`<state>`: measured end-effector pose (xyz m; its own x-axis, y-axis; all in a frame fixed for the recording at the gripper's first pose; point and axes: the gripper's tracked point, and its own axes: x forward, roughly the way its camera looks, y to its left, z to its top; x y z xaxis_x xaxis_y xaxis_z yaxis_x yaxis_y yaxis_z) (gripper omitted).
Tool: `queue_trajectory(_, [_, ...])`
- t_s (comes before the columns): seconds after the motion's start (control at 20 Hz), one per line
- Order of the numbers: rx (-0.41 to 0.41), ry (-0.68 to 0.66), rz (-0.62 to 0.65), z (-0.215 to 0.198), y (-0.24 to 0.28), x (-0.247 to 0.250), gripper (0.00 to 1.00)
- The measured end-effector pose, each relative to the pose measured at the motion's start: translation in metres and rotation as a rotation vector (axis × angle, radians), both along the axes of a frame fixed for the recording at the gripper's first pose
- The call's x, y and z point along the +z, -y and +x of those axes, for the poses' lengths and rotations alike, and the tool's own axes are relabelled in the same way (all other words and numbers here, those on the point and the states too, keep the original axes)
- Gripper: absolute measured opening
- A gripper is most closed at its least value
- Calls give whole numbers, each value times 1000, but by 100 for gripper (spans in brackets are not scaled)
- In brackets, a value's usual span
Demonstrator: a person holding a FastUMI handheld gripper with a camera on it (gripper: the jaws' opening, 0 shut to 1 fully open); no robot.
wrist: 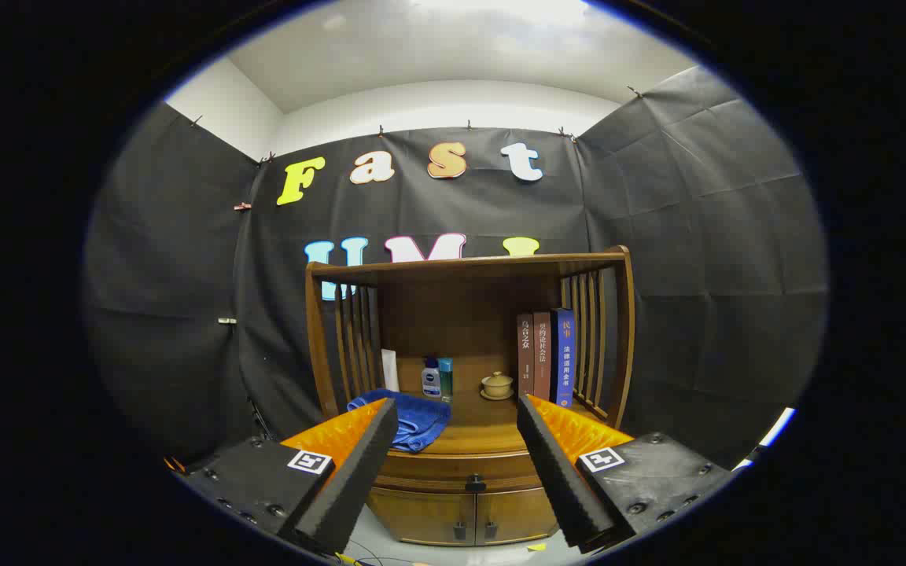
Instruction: Pull open the drawer, take out the items inside it, and place them on the countertop above the cabinet.
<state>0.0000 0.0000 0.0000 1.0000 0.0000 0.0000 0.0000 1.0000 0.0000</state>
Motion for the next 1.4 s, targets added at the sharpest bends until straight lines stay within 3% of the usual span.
queue_trajectory(1.4, [-4, -47, -13, 16, -4, -24, 98])
